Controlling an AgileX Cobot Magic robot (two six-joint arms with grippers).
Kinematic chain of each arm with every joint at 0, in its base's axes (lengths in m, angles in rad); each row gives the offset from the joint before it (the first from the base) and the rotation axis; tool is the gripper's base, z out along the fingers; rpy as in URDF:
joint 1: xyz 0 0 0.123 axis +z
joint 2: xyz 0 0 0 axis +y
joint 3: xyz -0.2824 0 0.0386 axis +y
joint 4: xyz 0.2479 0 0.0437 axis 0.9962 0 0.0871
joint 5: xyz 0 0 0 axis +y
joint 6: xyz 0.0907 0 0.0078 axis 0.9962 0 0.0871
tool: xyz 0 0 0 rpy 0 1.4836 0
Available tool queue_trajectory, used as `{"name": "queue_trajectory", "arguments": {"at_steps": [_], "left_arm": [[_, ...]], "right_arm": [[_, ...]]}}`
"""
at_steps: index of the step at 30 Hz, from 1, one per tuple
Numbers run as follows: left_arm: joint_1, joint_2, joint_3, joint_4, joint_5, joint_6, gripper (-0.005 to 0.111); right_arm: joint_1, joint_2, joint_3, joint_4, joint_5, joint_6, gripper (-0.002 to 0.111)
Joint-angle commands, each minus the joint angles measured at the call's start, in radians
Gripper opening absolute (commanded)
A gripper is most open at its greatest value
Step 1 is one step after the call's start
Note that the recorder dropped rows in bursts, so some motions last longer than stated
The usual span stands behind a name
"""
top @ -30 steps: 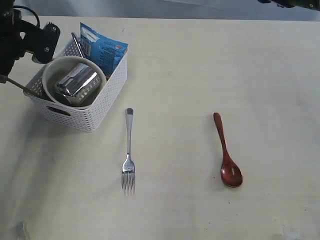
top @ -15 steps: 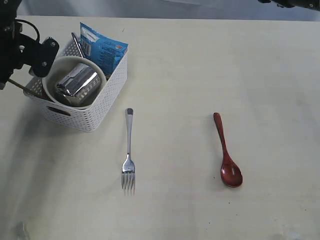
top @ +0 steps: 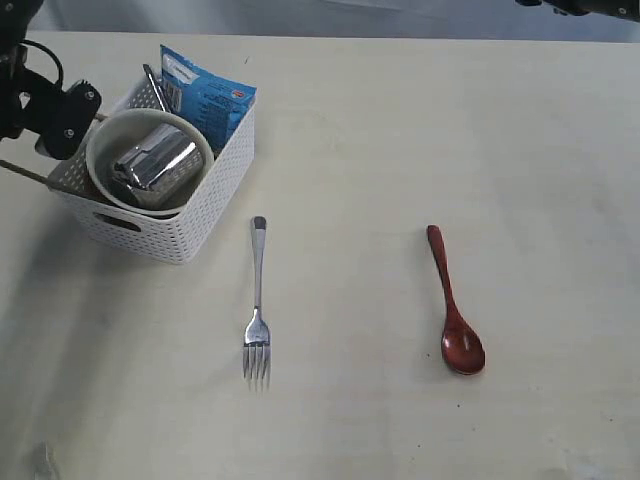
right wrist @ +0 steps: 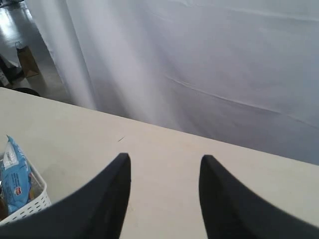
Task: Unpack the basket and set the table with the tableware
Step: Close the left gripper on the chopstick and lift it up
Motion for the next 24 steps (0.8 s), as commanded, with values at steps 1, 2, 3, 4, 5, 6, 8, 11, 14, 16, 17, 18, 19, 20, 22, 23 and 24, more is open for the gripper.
{"name": "queue_trajectory", "arguments": {"at_steps": [1,2,3,4,5,6,8,11,14,16,17,18,19,20,22,23,24], "left_arm": [[0.003,-0.022,0.002,0.018,0.024,-0.010,0.004],[0.003,-0.030,0.002,0.018,0.022,-0.010,0.000],[0.003,-0.036,0.002,0.018,0.027,-0.010,0.000],[0.003,-0.043,-0.003,0.023,0.034,-0.010,0.000],[0.003,-0.051,-0.007,0.026,0.046,-0.010,0.000],[0.003,-0.058,-0.013,0.028,0.056,-0.010,0.000],[0.003,-0.078,-0.022,0.045,0.070,-0.010,0.000],[0.003,-0.115,-0.035,0.073,0.070,-0.010,0.000],[0.003,-0.155,-0.059,0.105,0.070,-0.010,0.000],[0.003,-0.184,-0.074,0.113,0.070,-0.015,0.000],[0.003,-0.201,-0.078,0.113,0.070,-0.012,0.000],[0.003,-0.214,-0.078,0.115,0.070,-0.003,0.000],[0.003,-0.231,-0.078,0.115,0.070,0.009,0.000],[0.003,-0.247,-0.078,0.115,0.070,0.013,0.000],[0.003,-0.271,-0.078,0.115,0.070,0.020,0.000],[0.003,-0.283,-0.078,0.115,0.070,0.020,0.000],[0.003,-0.293,-0.078,0.115,0.070,0.020,0.000]], "right_arm": [[-0.006,0.000,-0.007,-0.002,-0.014,0.003,0.042],[-0.006,0.000,-0.007,-0.002,-0.014,0.003,0.042],[-0.006,0.000,-0.007,-0.002,-0.014,0.003,0.042],[-0.006,0.000,-0.007,-0.002,-0.014,0.005,0.042],[-0.006,0.000,-0.007,-0.002,-0.014,0.005,0.042],[-0.006,0.000,-0.007,-0.002,-0.014,0.005,0.042],[-0.006,0.000,-0.007,-0.002,-0.014,0.005,0.042],[-0.006,0.000,-0.007,-0.002,-0.014,0.005,0.042],[-0.006,0.000,-0.007,-0.002,-0.017,0.005,0.042],[-0.006,0.000,-0.007,-0.002,-0.027,0.005,0.042],[-0.006,0.000,-0.007,-0.002,-0.036,0.007,0.042],[-0.006,0.000,-0.007,-0.002,-0.044,0.010,0.042],[-0.006,0.000,-0.007,-0.003,-0.056,0.010,0.042],[-0.006,0.000,-0.005,-0.003,-0.065,0.010,0.042],[-0.006,0.000,-0.005,-0.003,-0.067,0.014,0.042],[-0.006,0.000,-0.005,-0.003,-0.067,0.014,0.042],[-0.006,0.000,-0.004,-0.003,-0.067,0.014,0.042]]}}
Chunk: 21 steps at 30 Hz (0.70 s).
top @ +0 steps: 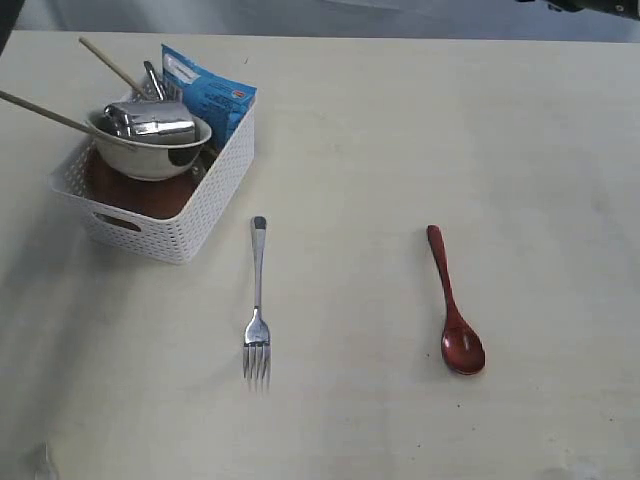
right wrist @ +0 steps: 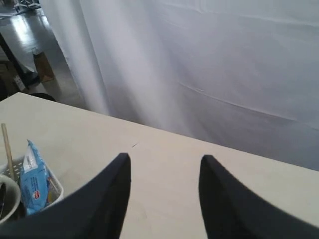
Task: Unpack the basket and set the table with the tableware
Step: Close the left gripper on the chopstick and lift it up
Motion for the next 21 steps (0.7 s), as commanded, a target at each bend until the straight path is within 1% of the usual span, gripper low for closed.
{"name": "queue_trajectory", "arguments": {"at_steps": [1,10,15,18,21], "left_arm": [[0.003,-0.056,-0.007,0.005,0.002,0.001,0.000],[0.001,-0.093,-0.007,-0.023,0.002,0.024,0.000],[-0.032,-0.093,-0.007,-0.025,0.002,0.031,0.000],[-0.066,-0.093,-0.007,-0.032,0.002,0.021,0.000],[-0.083,-0.093,-0.007,-0.084,0.002,-0.014,0.000]], "right_arm": [[-0.006,0.000,-0.001,-0.003,-0.014,0.009,0.042],[-0.006,0.000,0.004,-0.003,-0.014,0.007,0.042],[-0.006,0.000,0.004,-0.015,-0.014,-0.014,0.042],[-0.006,-0.001,0.004,-0.071,-0.020,-0.033,0.042],[-0.006,-0.010,0.004,-0.178,-0.099,-0.069,0.042]]}}
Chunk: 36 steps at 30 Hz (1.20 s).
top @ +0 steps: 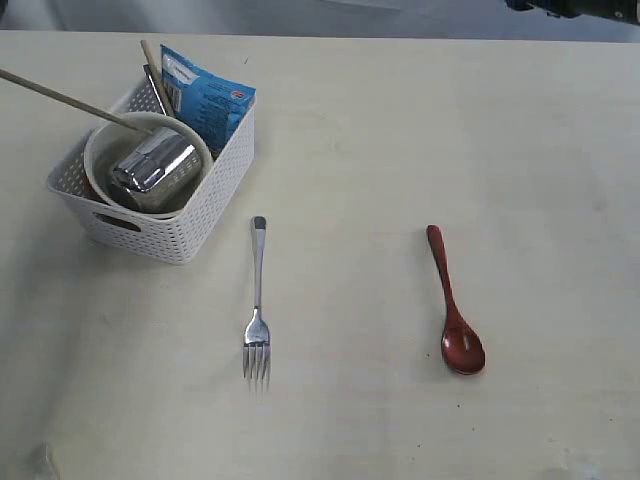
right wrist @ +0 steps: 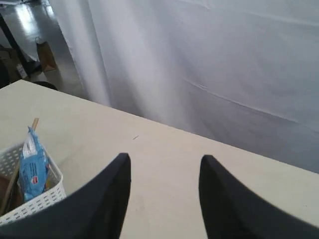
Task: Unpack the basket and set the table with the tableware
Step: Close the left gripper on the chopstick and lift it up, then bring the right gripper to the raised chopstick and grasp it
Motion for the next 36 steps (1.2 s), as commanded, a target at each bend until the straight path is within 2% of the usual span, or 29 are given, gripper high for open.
{"name": "queue_trajectory", "arguments": {"at_steps": [1,6,10,15,19,23,24,26,29,32,36], "left_arm": [[-0.026,-0.008,-0.007,-0.076,0.002,-0.037,0.000],[-0.026,0.018,-0.032,-0.177,0.002,-0.037,0.000],[-0.026,0.071,-0.113,-0.269,0.002,-0.080,0.000],[-0.026,0.163,-0.254,-0.418,0.002,-0.178,0.000],[-0.028,0.234,-0.330,-0.535,0.002,-0.280,0.000],[-0.034,0.303,-0.361,-0.573,0.002,-0.321,0.000],[-0.034,0.327,-0.361,-0.594,0.002,-0.321,0.000],[-0.036,0.354,-0.361,-0.627,0.002,-0.311,0.000],[-0.056,0.361,-0.361,-0.675,0.002,-0.298,0.000],[-0.119,0.361,-0.391,-0.698,0.002,-0.306,0.000],[-0.219,0.361,-0.419,-0.700,0.002,-0.324,0.000]], "right_arm": [[-0.006,-0.019,0.003,-0.152,-0.098,-0.054,0.042],[-0.004,-0.079,0.003,-0.371,-0.219,-0.056,0.042],[-0.004,-0.122,0.003,-0.519,-0.305,-0.026,0.043],[0.002,-0.137,0.003,-0.519,-0.402,-0.028,0.043],[0.072,-0.139,0.005,-0.519,-0.369,-0.079,0.043],[0.206,-0.139,0.041,-0.519,-0.165,-0.227,0.043],[0.294,-0.139,0.062,-0.519,0.013,-0.296,0.043],[0.419,-0.139,0.084,-0.519,0.258,-0.356,0.043],[0.553,-0.139,0.086,-0.519,0.388,-0.402,0.043],[0.670,-0.139,0.093,-0.519,0.503,-0.444,0.043],[0.726,-0.139,0.115,-0.519,0.703,-0.527,0.043]]}}
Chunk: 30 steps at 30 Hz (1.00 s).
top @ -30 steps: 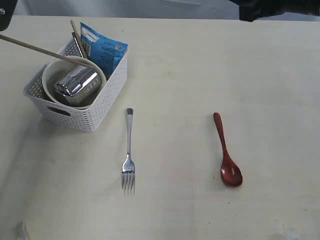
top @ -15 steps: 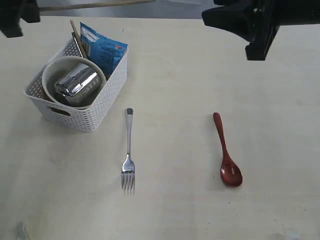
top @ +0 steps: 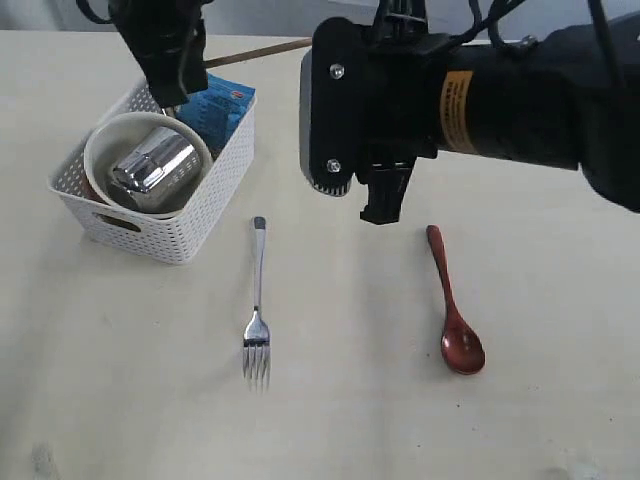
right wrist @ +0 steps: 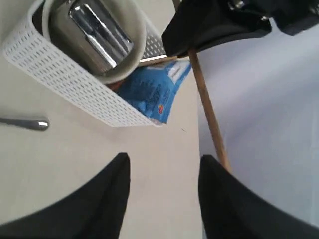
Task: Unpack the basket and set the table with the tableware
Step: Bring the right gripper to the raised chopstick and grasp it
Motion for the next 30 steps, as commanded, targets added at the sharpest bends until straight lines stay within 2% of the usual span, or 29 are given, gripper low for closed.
{"name": "queue_trajectory", "arguments": {"at_steps": [1,6,14,30], "left_arm": [[-0.074,-0.006,-0.019,-0.014,0.003,-0.017,0.000],[-0.097,-0.006,-0.019,-0.016,0.003,-0.037,0.000],[-0.097,-0.006,-0.019,-0.150,0.003,-0.046,0.000],[-0.097,-0.006,-0.019,-0.301,0.003,-0.037,0.000]], "right_arm": [[0.027,-0.008,0.016,0.006,0.156,-0.061,0.043],[0.027,-0.008,0.017,0.006,0.173,-0.181,0.043],[0.027,-0.008,0.017,0.006,0.190,-0.210,0.042],[0.027,-0.008,0.017,0.006,0.244,-0.210,0.042]]}}
